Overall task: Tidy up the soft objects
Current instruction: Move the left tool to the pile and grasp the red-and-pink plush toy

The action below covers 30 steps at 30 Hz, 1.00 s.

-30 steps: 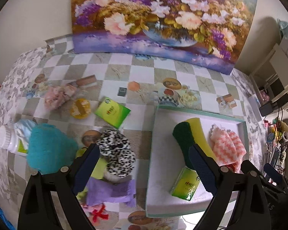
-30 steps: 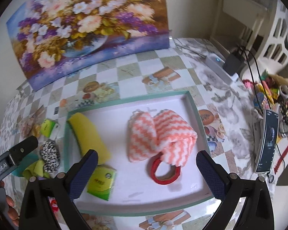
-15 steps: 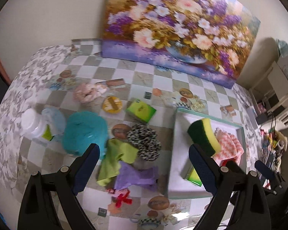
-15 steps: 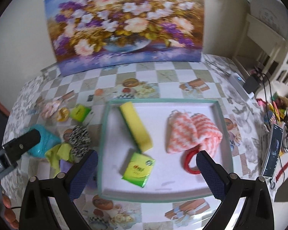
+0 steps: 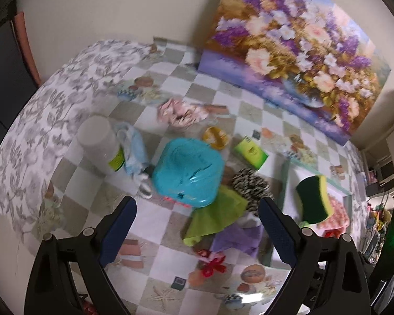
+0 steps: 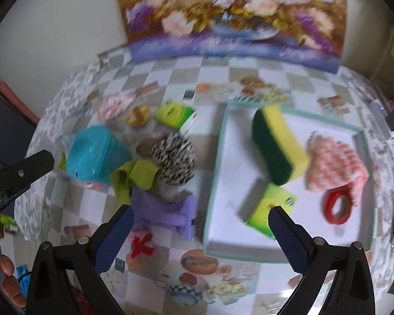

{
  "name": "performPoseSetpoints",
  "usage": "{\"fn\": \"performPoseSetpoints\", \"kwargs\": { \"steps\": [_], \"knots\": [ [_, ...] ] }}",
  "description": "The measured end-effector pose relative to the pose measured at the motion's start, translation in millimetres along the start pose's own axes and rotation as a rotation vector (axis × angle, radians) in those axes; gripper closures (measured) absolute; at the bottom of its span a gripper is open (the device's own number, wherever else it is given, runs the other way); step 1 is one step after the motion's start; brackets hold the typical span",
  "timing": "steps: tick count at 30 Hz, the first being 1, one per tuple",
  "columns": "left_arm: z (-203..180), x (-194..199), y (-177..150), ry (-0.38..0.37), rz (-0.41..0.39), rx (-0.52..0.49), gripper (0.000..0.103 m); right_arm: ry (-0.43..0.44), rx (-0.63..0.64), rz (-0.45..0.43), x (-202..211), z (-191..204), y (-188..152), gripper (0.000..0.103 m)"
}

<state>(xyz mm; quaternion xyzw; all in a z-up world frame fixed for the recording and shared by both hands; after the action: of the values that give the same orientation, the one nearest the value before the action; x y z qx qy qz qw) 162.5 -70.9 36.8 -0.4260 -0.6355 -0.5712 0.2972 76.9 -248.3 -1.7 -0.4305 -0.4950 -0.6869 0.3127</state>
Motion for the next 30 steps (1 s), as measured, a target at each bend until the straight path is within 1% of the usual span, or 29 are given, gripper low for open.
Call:
{"fn": "performPoseSetpoints", "kwargs": {
  "steps": [5,9,11,15,17,23,30],
  "knots": [
    [6,-21,-14,0.01,0.072,0.011,0.009,-0.023,0.046,0.079,-23,7,-15,0.0],
    [4,-41,-27,0.021,0.144,0.006,0.009,-0.039,0.064,0.125,-35,5,-25,0.0],
    [2,-47,-30,0.017,0.161,0.008,0.009,-0.047,0.07,0.143,-40,4,-28,0.0],
    [3,-58,-38,0.043,0.194,0.0,0.009,-0.051,0.081,0.165,-46,4,-32,0.0],
    [6,-65,-44,0.051,0.219,0.006,0.009,-0.04,0.09,0.17,-47,6,-34,0.0],
    [14,-80,-60,0.054,0.282,0.055,0.009,-0.064,0.09,0.197,-54,0,-39,0.0],
    [8,-87,-77,0.056,0.322,0.047,0.009,-0.057,0.072,0.22,-54,-4,-49,0.0]
  ]
}}
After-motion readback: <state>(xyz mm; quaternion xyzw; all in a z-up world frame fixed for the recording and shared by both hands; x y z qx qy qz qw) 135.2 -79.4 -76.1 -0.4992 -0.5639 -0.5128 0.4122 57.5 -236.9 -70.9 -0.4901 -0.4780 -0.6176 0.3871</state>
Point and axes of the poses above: each gripper's, at about its wrist camera, not at the fingertips, and x roughly against the way its jaws point, z to its left, y to its top, the point moved 7 cm from there along -x, roughly the way its jaws point, and after that the axes turned 5 degrees about -z, right-handed, at the moved point
